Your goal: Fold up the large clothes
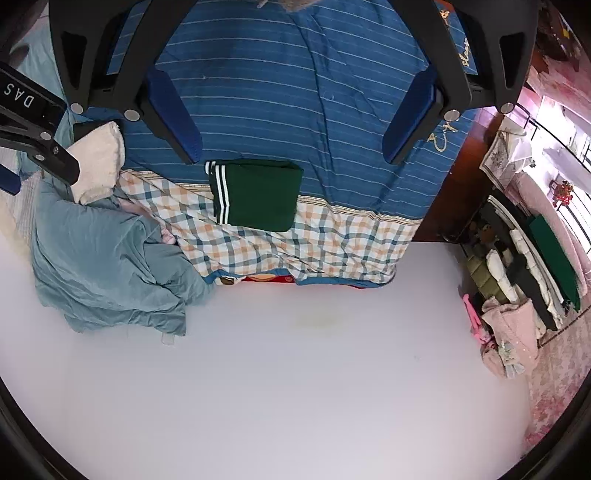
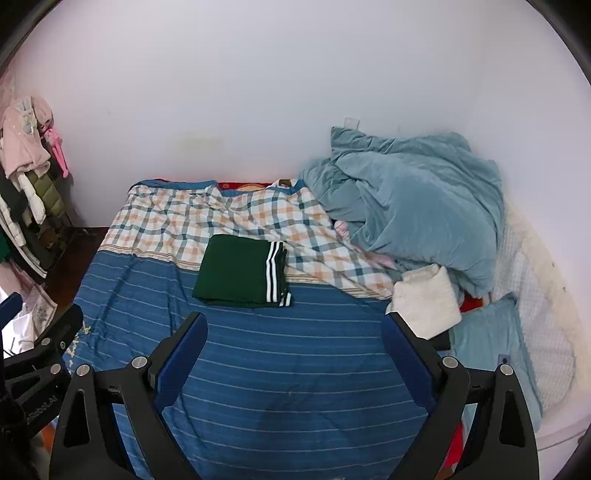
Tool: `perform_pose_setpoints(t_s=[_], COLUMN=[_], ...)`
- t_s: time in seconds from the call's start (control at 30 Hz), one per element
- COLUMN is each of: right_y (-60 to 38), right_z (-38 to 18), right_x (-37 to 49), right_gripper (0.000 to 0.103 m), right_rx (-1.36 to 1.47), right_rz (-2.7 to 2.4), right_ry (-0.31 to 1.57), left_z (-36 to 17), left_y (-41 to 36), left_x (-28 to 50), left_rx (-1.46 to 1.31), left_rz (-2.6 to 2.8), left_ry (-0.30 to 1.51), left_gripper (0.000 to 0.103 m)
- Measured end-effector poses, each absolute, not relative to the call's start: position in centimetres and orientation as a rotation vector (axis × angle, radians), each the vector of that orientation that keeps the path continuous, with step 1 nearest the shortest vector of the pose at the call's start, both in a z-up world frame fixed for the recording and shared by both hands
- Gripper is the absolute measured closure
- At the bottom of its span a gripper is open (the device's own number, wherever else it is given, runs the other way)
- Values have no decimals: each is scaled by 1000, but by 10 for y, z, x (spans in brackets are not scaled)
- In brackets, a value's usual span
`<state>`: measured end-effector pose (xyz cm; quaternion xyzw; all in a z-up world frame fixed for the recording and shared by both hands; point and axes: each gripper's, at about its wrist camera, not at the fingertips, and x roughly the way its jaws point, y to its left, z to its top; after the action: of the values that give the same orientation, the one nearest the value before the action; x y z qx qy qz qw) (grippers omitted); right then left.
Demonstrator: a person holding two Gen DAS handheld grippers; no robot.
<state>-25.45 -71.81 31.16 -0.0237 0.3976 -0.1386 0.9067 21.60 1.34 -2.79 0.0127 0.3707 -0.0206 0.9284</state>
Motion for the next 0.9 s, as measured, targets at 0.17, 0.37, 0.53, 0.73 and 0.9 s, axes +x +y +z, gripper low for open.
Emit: perform_pose_setpoints(t_s=[0.17,0.37,0.53,0.73,0.9], right_y=[-720,-722,-724,-724,-724], right_z=[316,318,318,318,316], right_x=[-257,-260,-259,-259,-257], right_gripper=[4,4,3,3,3], right_rx=[-42,-35,-39,-38,-50], right_rz=[-266,-268,-275,-277,-280], right_ry=[816,811,810,810,807], left_z=[-24,-20,-19,-18,-18], left_y=[14,16,15,15,15], left_x=[209,204,203,203,203], left_rx=[25,25,26,28,27], left_rz=[-41,-37,-34,-37,-40], left_ry=[735,719,717,715,717], left_gripper=[3,3,3,3,2])
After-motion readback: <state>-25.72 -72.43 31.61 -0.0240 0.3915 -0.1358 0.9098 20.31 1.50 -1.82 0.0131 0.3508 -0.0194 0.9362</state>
